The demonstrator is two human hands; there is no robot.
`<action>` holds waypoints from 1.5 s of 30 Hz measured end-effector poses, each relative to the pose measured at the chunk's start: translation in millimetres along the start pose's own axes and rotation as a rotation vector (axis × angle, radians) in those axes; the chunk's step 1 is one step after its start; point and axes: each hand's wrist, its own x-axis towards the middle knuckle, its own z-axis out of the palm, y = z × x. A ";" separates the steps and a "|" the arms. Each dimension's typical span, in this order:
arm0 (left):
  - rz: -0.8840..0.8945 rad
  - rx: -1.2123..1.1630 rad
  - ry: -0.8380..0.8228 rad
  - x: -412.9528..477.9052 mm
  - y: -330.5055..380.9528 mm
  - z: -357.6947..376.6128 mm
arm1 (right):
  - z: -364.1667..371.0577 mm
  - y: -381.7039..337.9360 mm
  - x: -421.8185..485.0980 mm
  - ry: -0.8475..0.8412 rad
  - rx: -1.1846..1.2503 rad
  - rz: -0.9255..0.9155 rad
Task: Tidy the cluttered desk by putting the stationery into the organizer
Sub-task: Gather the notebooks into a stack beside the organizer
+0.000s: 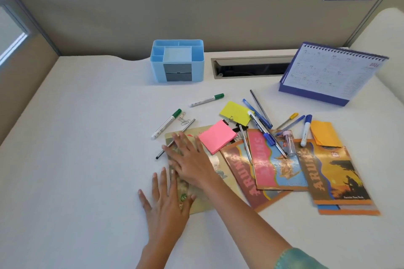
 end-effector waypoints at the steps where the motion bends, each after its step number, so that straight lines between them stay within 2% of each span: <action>1: -0.001 0.008 -0.010 -1.1 -4.8 -1.7 | -0.1 5.1 0.8 -0.011 -0.007 0.023; 5: -0.019 0.007 -0.053 -8.0 -31.9 -9.8 | -3.1 35.4 -12.0 -0.025 -0.037 0.128; 14: -0.102 -0.108 -0.178 -6.4 -66.6 -31.6 | -12.1 58.3 -25.3 -0.011 -0.044 0.176; 17: -0.169 -0.241 -0.116 -3.3 -64.6 -37.6 | -25.0 42.2 -37.9 0.117 0.011 0.227; 20: -0.272 -0.359 0.019 -0.4 -56.6 -42.7 | -27.7 3.5 -65.8 0.285 0.140 0.462; 23: -0.340 -0.333 0.037 1.5 -49.8 -44.3 | -23.5 -38.2 -88.4 0.143 0.288 0.665; 29: -0.444 -0.384 -0.026 -0.9 -55.0 -57.2 | -26.4 -63.6 -97.0 0.043 0.518 0.802; 34: -0.438 -0.340 -0.043 -21.4 -69.3 -59.6 | -22.7 -73.5 -111.3 -0.053 0.525 0.757; 38: -0.512 -0.281 -0.042 -38.5 -98.3 -57.0 | -15.5 -106.9 -111.1 -0.085 0.554 0.684; 42: -0.604 -0.247 -0.021 -38.2 -134.8 -62.8 | -8.5 -142.2 -87.8 -0.069 0.534 0.567; 45: -0.608 -0.243 0.008 -22.9 -150.3 -70.5 | -7.4 -153.3 -64.0 -0.062 0.507 0.530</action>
